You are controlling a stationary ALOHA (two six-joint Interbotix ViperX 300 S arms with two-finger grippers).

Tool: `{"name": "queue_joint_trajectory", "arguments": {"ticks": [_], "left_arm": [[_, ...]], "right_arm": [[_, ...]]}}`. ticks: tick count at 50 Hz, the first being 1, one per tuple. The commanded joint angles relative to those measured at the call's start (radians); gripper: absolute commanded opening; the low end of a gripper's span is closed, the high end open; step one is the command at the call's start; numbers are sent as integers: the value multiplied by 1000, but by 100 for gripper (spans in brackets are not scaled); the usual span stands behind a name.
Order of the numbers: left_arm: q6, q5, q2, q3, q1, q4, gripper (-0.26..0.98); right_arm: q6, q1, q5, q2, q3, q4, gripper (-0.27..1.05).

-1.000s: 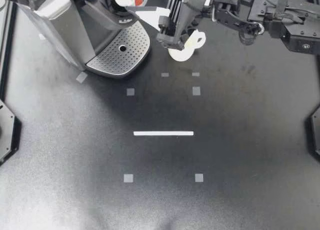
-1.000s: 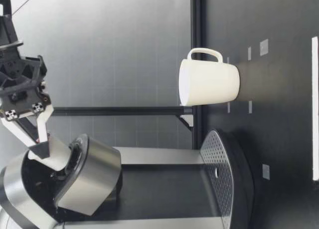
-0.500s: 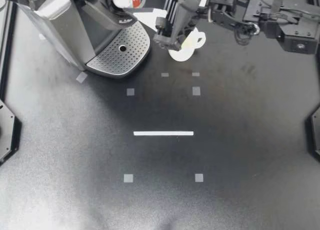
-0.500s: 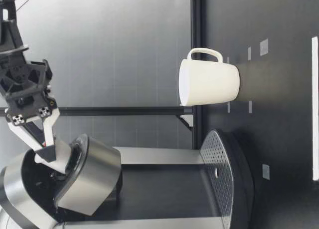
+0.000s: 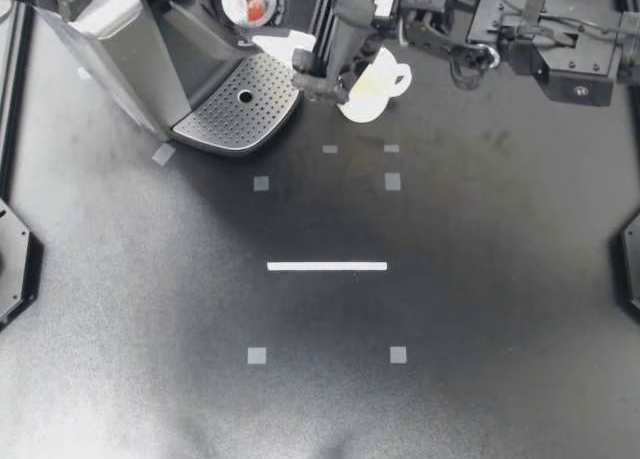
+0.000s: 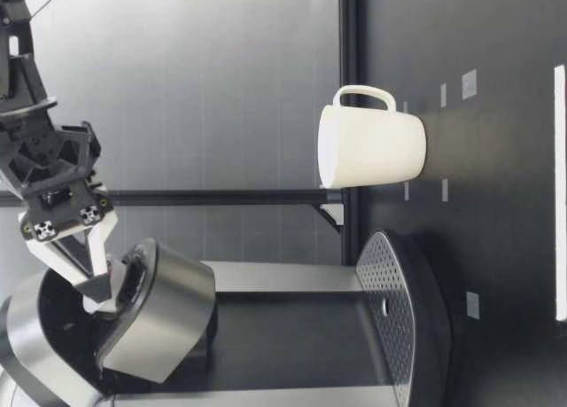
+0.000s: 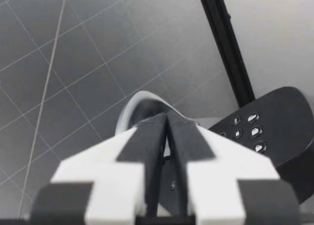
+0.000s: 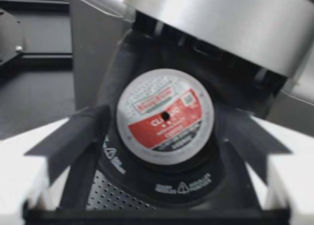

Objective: Place the coffee capsule inside the capsule container, then place the cup onto the center of the cup tray.

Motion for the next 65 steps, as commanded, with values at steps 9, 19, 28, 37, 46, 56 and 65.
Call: {"name": "queue_joint_trajectory", "arguments": {"ticks": [9,19,28,37,46,56,65], "left_arm": [[-14,2,-8,-11,3,5,16],[-31,-5,-15,-9,3,5,16],[-34,-6,-25,-3,3,5,16],[-35,-6,-48,12,3,5,16],[-63,-6,-75,35,3,6,16],[-110,2,-106,67,3,48,16],[-183,66,-112,94,3,114,16]], "right_arm": [[8,6,-17,-44,-23,2,81],[5,5,-37,-26,-23,2,89],[3,5,-80,-35,-8,2,89],[3,5,-106,-63,21,2,89],[3,6,-110,-124,83,0,89],[11,8,-109,-210,170,3,88],[9,51,-152,-305,258,3,83]]}}
